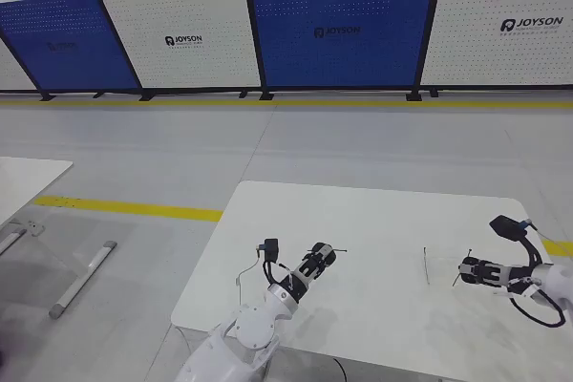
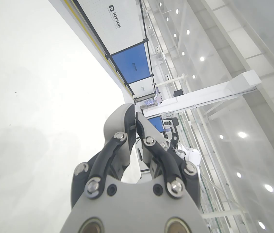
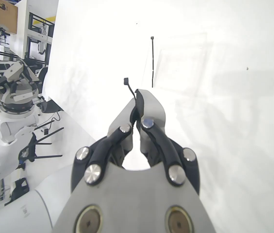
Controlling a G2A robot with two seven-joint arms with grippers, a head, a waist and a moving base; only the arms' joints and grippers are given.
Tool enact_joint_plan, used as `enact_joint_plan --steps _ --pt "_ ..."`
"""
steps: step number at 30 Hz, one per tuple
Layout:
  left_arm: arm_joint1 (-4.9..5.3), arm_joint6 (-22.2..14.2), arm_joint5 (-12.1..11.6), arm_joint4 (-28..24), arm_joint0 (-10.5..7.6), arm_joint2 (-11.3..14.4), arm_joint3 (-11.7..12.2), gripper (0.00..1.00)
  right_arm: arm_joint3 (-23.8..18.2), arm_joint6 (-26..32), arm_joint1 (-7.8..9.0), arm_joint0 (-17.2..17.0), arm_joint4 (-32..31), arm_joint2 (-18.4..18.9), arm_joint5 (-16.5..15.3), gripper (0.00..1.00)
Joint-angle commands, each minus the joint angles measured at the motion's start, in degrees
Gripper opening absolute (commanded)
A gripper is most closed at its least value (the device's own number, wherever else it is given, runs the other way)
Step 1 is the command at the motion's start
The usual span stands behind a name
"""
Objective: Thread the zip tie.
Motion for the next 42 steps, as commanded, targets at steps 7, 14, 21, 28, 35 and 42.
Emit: enact_joint_plan --steps 7,14,21,28,35,42 --pt "0.00 0.0 0.0 0.0 0.00 0.0 0.0 0.00 -1.8 -6.7 -1.44 0.7 4.2 -6.7 -0.1 0.00" --pt "-0.26 0.9 0.5 1.3 -0.49 1.3 -0.2 0.00 -9.0 -17.2 -1.95 -3.2 10.1 -6.2 -2.7 0.00" --pt "-0.86 8.4 2.6 4.4 -1.25 2.1 0.5 0.00 -9.2 -17.5 -2.41 -2.5 10.6 -9.0 2.3 0.00" --pt "-0.86 8.4 2.6 4.4 -1.25 2.1 0.5 0.00 -9.2 -17.5 -2.41 -2.5 10.6 -9.0 2.3 0.00" --pt "-0.86 8.4 2.6 4.4 -1.25 2.1 0.5 0.00 -9.2 -17.5 -2.41 -2.5 10.6 -9.0 2.3 0.00" --pt "-0.86 8.4 2.6 4.4 -1.25 2.1 0.5 0.00 -9.2 -17.5 -2.41 -2.5 10.6 -9.0 2.3 0.00"
